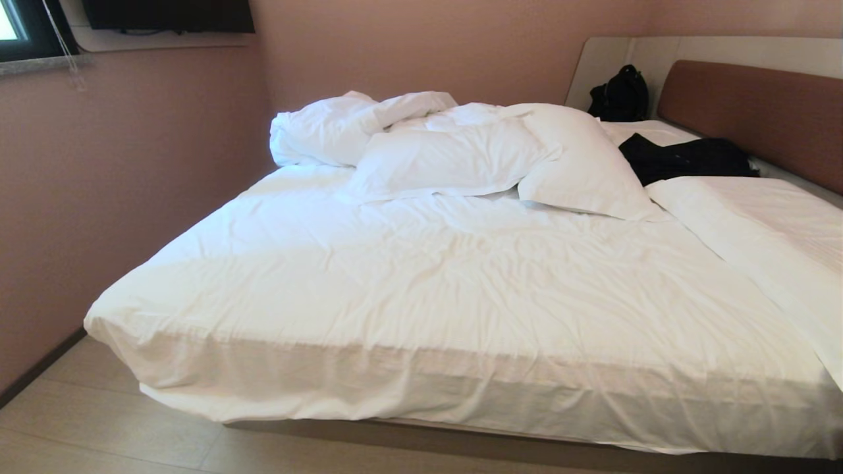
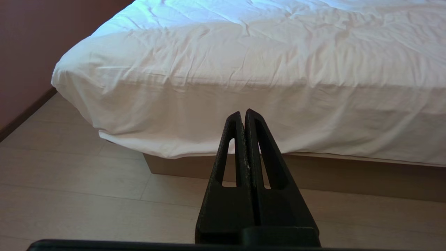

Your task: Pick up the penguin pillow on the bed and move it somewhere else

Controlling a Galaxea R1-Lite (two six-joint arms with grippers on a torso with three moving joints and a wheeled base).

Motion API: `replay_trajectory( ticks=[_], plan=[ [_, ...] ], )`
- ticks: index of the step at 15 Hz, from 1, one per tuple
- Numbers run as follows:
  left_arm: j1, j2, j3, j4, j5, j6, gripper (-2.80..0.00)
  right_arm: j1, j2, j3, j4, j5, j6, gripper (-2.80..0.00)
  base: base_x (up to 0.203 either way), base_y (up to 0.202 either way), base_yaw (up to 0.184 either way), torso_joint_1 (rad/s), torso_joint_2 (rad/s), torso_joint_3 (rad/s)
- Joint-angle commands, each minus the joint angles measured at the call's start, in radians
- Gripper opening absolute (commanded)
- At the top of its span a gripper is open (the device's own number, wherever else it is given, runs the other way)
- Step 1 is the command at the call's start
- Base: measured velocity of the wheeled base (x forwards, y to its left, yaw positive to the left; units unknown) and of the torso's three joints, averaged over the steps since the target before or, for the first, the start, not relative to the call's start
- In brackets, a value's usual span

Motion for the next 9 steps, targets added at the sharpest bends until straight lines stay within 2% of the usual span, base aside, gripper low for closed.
replay_trajectory(
  ticks=[1,6,7,9],
  plan=[
    [0.0,0.0,0.002,0.0,0.0,0.0,-2.8,-0.003,0.047,0.001,-0.022,-0.009,-0.004,-2.8,0.0,0.0,0.0,0.0,0.0,0.0],
    [0.0,0.0,0.002,0.0,0.0,0.0,-2.8,-0.003,0.103,0.001,-0.022,-0.011,-0.023,-2.8,0.0,0.0,0.0,0.0,0.0,0.0],
    [0.0,0.0,0.002,0.0,0.0,0.0,-2.8,-0.003,0.103,0.001,-0.019,-0.01,-0.023,0.0,0.0,0.0,0.0,0.0,0.0,0.0],
    [0.0,0.0,0.002,0.0,0.0,0.0,-2.8,-0.003,0.095,0.001,-0.011,0.0,-0.017,0.0,0.0,0.0,0.0,0.0,0.0,0.0]
  ],
)
